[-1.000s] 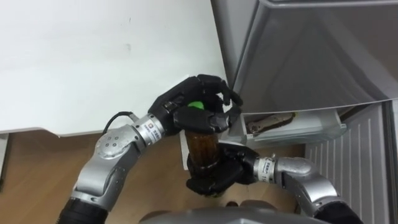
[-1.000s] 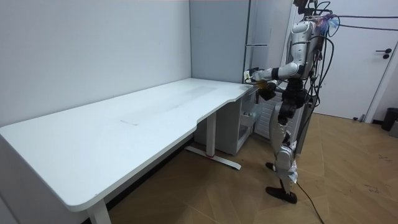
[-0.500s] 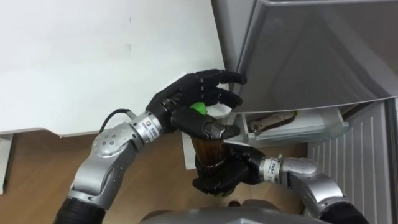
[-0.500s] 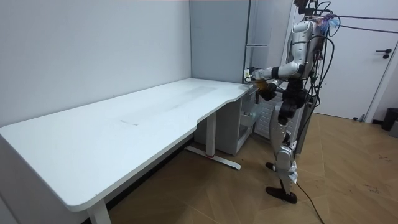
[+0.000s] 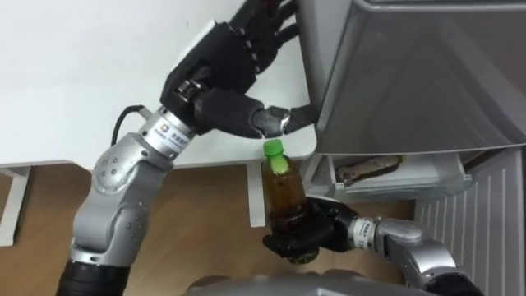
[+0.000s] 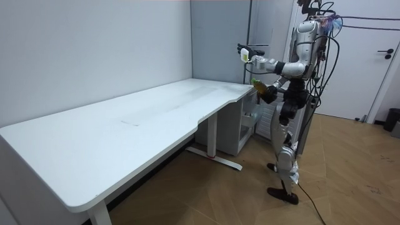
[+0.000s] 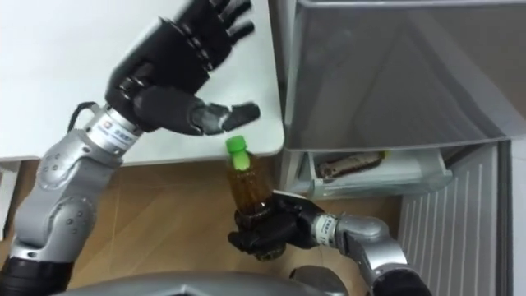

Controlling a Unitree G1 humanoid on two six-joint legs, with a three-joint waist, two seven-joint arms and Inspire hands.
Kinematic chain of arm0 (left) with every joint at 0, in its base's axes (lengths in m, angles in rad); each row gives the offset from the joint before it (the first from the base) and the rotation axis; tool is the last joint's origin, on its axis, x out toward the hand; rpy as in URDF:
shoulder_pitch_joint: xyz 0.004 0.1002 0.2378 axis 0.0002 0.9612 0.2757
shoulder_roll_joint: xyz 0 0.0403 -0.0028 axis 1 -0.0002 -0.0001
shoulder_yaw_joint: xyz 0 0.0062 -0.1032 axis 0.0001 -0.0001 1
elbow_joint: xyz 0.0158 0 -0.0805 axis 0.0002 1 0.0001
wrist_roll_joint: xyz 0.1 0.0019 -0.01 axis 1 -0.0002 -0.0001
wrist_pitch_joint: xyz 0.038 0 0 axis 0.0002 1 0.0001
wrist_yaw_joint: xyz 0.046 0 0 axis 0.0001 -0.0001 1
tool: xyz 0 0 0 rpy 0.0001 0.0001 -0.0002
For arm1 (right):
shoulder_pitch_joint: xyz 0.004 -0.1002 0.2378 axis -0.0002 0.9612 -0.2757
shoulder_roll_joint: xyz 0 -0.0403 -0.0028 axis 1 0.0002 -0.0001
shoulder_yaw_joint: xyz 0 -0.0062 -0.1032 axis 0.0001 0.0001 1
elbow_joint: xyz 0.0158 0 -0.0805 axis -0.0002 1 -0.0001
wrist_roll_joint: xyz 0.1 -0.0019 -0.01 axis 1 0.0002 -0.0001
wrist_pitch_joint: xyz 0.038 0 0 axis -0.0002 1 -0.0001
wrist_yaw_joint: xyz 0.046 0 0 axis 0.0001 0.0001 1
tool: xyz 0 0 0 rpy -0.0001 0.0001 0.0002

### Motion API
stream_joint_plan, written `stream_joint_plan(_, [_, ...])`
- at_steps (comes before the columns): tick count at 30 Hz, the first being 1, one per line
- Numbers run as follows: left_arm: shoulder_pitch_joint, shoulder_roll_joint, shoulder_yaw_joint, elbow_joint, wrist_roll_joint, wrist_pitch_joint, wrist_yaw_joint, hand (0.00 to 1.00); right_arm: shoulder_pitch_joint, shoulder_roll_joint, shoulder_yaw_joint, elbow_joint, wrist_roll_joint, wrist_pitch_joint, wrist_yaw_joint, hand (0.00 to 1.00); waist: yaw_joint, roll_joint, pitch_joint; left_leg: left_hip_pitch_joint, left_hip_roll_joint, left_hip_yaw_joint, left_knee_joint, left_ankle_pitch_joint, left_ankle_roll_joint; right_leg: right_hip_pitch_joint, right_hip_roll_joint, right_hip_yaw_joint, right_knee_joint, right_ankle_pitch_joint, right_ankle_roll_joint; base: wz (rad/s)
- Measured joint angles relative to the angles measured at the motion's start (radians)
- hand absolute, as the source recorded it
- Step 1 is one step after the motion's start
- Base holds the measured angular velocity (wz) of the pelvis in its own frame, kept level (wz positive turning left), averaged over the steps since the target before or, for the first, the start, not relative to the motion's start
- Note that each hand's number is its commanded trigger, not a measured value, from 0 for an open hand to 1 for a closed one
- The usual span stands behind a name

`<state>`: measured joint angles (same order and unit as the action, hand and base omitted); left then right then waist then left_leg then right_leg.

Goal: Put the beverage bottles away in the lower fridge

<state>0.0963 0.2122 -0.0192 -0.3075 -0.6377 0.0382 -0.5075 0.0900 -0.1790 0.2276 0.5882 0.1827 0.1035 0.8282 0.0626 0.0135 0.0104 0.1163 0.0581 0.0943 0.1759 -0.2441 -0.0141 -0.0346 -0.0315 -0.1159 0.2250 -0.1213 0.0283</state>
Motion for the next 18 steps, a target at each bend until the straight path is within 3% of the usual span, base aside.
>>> stream_joint_plan(4, [-0.001,-0.001,0.130,-0.012,0.000,-0.005,0.082,0.00,0.044,0.004,-0.066,0.000,-0.037,0.000,-0.022,1.00,0.019,0.001,-0.0008,0.004,0.000,-0.012,0.001,0.000,0.000,0.012,-0.001,-0.013,-0.003,0.000,0.000,0.08])
stream_joint_plan(9, [-0.001,-0.007,0.225,-0.014,-0.009,-0.015,0.195,0.00,0.060,0.008,-0.105,0.030,-0.075,0.000,-0.052,1.00,0.036,0.012,0.0000,0.017,0.002,-0.017,-0.008,0.000,-0.001,0.026,-0.001,-0.022,-0.005,-0.001,-0.001,0.06])
stream_joint_plan(13, [-0.002,-0.025,0.340,-0.013,-0.009,-0.041,0.318,0.00,0.099,0.015,-0.150,0.033,-0.072,-0.021,-0.052,1.00,0.055,0.021,-0.0037,0.030,0.003,-0.013,-0.011,0.000,-0.002,0.035,0.000,-0.022,-0.004,-0.004,-0.002,-0.01])
stream_joint_plan(15, [-0.002,-0.053,0.414,-0.013,-0.009,-0.058,0.401,0.00,0.122,0.020,-0.174,0.033,-0.071,-0.026,-0.052,1.00,0.066,0.016,-0.0075,0.034,0.002,-0.015,-0.014,0.000,-0.002,0.039,-0.001,-0.024,-0.003,-0.009,0.000,0.04])
stream_joint_plan(18, [0.000,-0.058,0.481,-0.005,0.000,-0.073,0.503,0.00,0.137,0.025,-0.186,0.032,-0.072,-0.029,-0.052,1.00,0.081,0.005,-0.0143,0.036,0.003,-0.018,-0.013,0.000,-0.002,0.042,-0.001,-0.025,-0.002,-0.011,0.000,0.01])
